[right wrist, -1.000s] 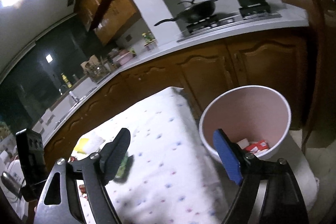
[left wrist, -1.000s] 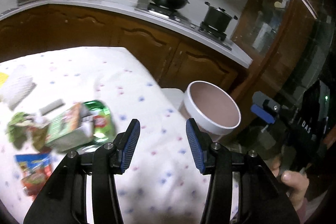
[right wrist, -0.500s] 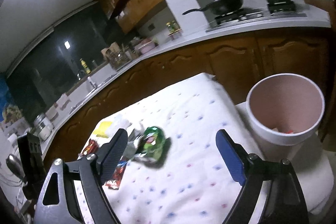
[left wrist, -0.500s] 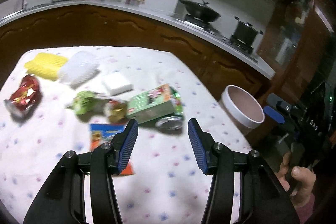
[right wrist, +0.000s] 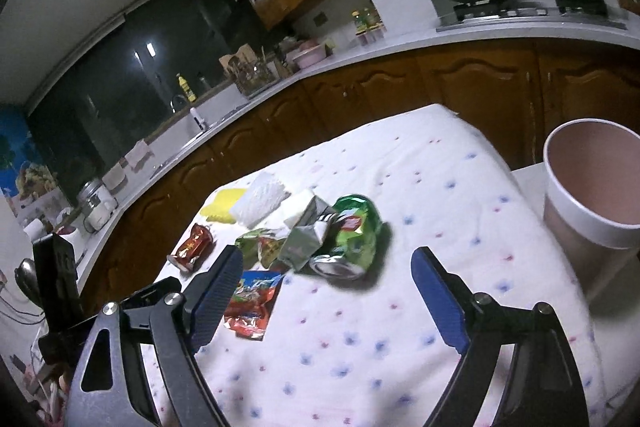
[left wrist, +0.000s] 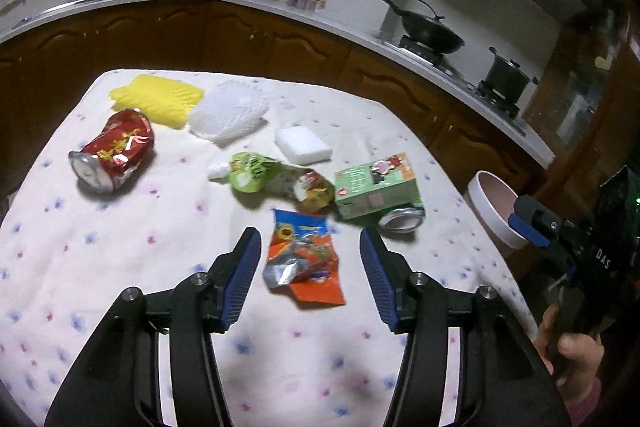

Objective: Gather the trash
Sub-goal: 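Move both tools back over the remaining trash on the table, then grasp the orange snack packet with the left tool while the right tool grasps the green juice carton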

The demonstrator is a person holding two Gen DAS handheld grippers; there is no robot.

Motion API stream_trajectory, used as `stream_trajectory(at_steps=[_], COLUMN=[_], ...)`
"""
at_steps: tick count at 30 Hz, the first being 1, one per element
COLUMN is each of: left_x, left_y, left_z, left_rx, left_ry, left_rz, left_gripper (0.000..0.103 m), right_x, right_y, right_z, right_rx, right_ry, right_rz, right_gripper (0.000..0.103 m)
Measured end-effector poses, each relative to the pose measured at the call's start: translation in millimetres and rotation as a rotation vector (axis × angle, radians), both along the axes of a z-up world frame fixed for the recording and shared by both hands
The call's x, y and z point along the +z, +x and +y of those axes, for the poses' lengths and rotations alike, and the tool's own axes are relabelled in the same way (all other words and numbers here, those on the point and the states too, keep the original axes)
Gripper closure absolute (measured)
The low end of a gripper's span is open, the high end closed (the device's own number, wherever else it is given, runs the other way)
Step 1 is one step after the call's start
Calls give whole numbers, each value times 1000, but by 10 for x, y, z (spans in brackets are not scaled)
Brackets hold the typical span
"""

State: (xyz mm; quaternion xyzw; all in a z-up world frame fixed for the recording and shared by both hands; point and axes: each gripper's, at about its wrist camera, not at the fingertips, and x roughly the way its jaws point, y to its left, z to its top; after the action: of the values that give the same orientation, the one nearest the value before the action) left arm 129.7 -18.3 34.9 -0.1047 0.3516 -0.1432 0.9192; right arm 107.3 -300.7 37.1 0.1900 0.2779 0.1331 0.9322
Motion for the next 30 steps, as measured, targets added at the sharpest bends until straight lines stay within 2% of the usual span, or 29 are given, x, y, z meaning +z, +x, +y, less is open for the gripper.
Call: stream_trajectory(at_steps=[5, 9, 23, 29, 30], left_x=[-70, -142, -435, -590, -611], left_y=[31, 98, 404, 564, 583], left_z=[68, 65, -89, -126, -126], left_rx=[6, -5, -63, -76, -79], left_ry=[7, 23, 49, 32, 26], left_rz=[23, 53, 150, 193, 200], left_gripper=[48, 43, 43, 44, 47], right_x=[-29, -35, -192, -244, -253], right_y=[78, 168, 574, 751, 785], right_z=[135, 205, 339, 422, 433], right_rx=[17, 25, 45, 57, 60], right_ry=[-2, 9, 25, 6, 3], right_rz=[10, 13, 56, 81, 87], right_gripper=[15, 15, 16, 26, 28])
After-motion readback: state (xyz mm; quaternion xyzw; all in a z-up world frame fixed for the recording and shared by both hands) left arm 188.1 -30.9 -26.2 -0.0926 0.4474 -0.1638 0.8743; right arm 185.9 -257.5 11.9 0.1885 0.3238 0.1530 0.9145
